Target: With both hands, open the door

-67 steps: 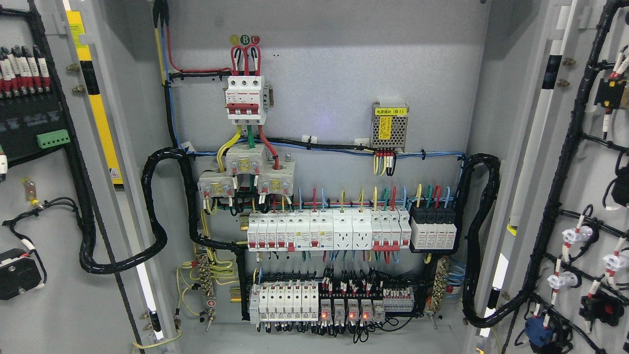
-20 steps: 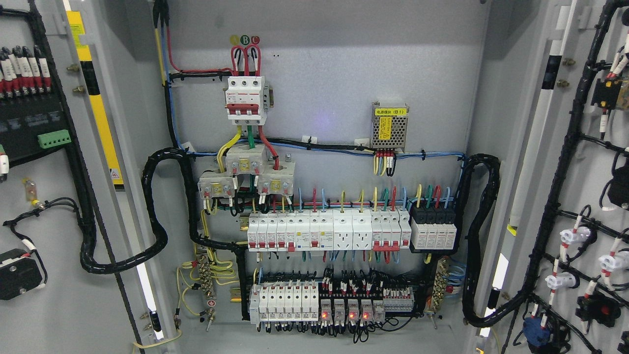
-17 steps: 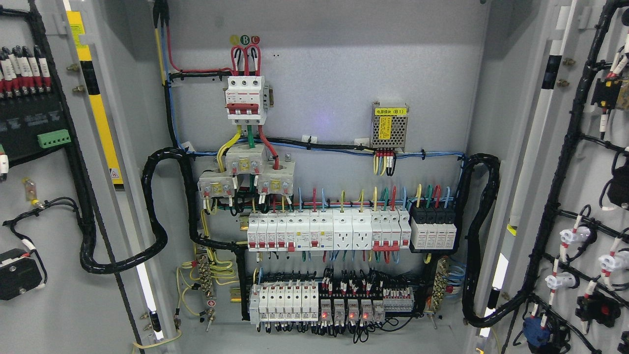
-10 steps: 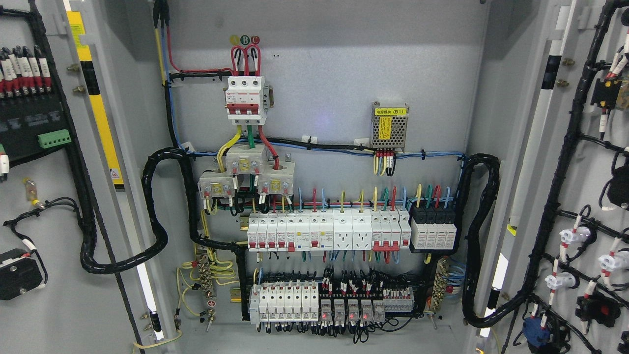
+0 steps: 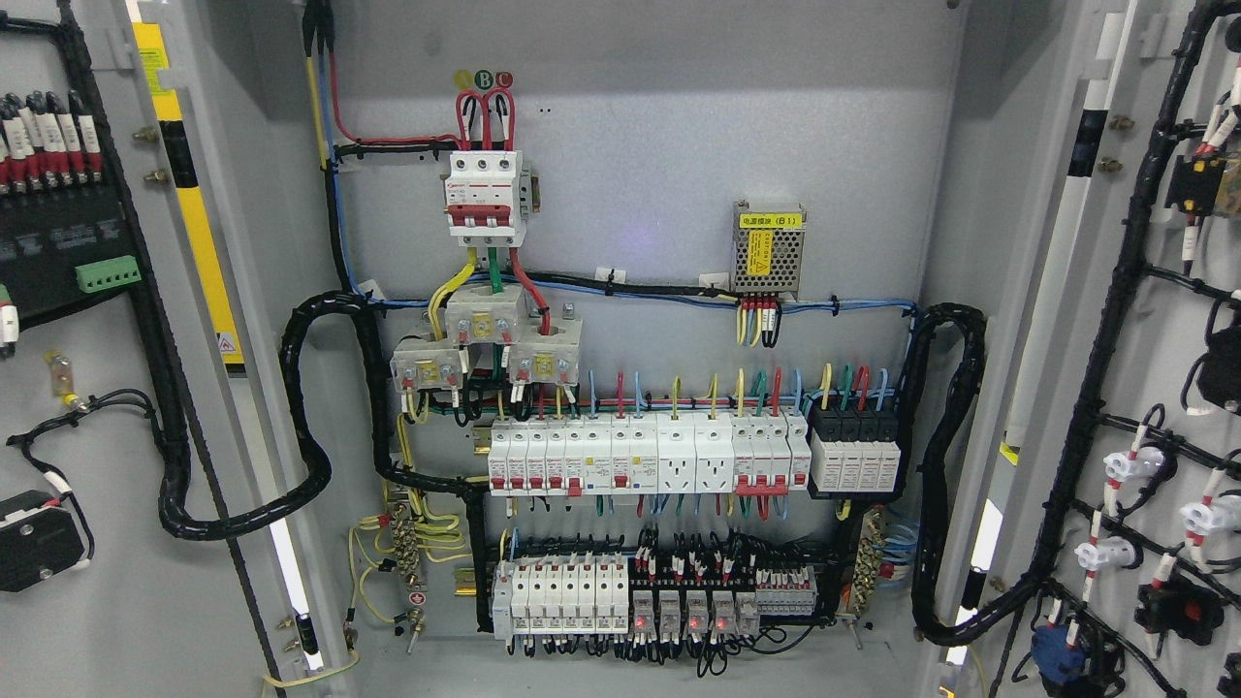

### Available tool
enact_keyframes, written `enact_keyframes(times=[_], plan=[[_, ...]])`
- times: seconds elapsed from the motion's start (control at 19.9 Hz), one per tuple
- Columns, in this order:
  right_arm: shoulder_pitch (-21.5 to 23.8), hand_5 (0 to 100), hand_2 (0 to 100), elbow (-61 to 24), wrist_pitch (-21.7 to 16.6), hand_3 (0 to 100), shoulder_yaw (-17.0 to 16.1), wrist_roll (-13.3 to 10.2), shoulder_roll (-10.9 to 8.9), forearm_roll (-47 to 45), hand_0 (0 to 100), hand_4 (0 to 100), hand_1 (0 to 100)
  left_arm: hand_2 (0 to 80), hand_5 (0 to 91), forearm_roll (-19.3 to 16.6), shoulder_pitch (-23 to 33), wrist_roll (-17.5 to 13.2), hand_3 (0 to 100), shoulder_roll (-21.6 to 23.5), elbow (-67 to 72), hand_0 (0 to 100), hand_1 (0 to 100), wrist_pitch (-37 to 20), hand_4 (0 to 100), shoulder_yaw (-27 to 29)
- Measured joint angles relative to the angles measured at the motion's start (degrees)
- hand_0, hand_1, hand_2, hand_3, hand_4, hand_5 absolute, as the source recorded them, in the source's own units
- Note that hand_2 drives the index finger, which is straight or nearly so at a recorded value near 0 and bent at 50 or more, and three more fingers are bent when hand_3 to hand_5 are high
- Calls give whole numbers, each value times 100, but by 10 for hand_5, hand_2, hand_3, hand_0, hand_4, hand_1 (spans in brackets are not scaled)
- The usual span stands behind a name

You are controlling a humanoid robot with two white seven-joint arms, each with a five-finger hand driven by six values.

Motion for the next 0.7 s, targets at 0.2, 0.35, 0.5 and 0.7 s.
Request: enact_keyframes(times=[0.2, 0.35, 0.5, 0.7], plan=[[-139, 0, 40, 538, 586, 0, 19, -509, 102, 351, 0, 0, 500, 0, 0, -31, -67, 229, 0, -43, 257, 120, 556, 1, 0, -34], [-259, 0, 40, 831, 878, 0, 28, -722, 165, 649, 0, 0, 500, 0, 0, -44, -140, 296, 0, -67, 397, 120, 556, 4, 0, -52], [-389, 0, 40, 1058, 1184, 0, 32, -941, 221, 886, 0, 0, 500, 0, 0, -50, -195, 317, 0, -85, 505, 120, 556, 18, 0, -64], [-568, 0, 40, 1293, 1434, 0, 36, -1211, 279, 1058, 0, 0, 500, 0, 0, -54, -239, 340, 0, -101, 608, 120, 556, -142, 0, -76]])
